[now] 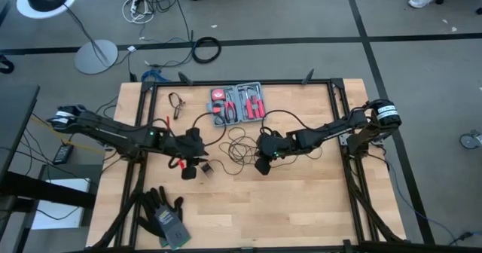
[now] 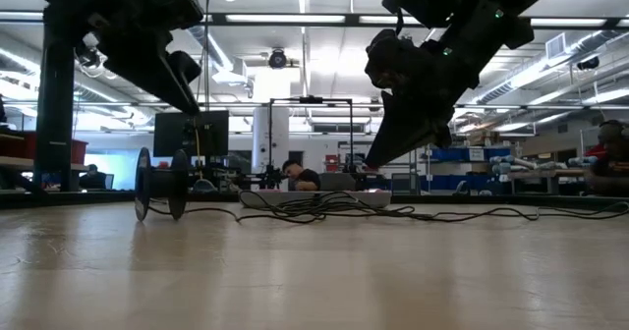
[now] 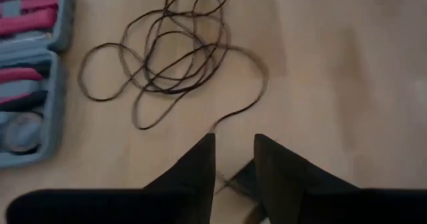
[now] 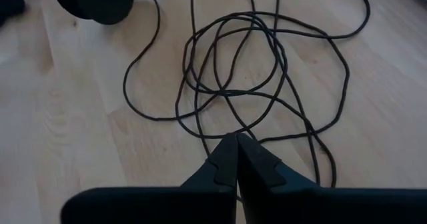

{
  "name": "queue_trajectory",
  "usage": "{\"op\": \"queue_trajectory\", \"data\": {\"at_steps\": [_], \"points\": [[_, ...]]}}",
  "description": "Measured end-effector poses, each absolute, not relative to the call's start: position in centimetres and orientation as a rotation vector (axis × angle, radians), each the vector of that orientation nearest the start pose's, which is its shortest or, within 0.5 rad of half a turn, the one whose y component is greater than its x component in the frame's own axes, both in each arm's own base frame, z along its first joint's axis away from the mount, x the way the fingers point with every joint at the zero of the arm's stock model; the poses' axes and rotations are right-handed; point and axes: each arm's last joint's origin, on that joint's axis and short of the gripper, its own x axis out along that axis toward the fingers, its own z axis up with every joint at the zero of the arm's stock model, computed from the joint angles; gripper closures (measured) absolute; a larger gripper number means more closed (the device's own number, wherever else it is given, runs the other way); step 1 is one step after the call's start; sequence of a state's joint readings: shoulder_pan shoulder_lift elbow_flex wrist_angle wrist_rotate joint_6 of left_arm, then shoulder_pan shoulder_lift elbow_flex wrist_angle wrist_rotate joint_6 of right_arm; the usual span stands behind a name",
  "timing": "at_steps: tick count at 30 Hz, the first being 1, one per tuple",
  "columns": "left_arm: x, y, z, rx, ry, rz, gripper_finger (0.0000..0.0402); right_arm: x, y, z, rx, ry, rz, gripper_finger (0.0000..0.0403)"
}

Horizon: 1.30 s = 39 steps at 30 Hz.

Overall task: Coil cords
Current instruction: Coil the black wire onto the black spool

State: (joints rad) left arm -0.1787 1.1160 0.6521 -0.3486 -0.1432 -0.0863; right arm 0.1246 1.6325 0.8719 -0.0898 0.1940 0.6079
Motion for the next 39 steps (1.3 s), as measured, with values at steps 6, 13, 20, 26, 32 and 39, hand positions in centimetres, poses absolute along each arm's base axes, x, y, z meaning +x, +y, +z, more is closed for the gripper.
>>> {"op": "queue_trajectory", "data": {"at_steps": [6,13,20,26,32,39], "points": [[21.9,-3.4,20.6,0.166,0.842,-0.033,0.0289,31.7,3.4,16.9,0.438,0.791,-0.311,0.0400],[22.3,-3.3,19.8,0.181,0.883,-0.106,0.0289,31.7,3.4,16.9,0.439,0.787,-0.311,0.0398],[22.7,-2.7,18.9,0.188,0.937,-0.151,0.0289,31.8,3.4,17.0,0.442,0.776,-0.308,0.0400],[22.8,-2.6,18.3,0.251,0.964,-0.191,0.0289,31.9,3.4,17.1,0.444,0.766,-0.305,0.0397],[23.1,-2.7,18.0,0.253,0.968,-0.203,0.0310,32.0,3.4,17.1,0.440,0.756,-0.299,0.0398],[23.4,-2.8,16.9,0.234,1.022,-0.238,0.0366,32.0,3.4,17.1,0.440,0.755,-0.299,0.0397]]}}
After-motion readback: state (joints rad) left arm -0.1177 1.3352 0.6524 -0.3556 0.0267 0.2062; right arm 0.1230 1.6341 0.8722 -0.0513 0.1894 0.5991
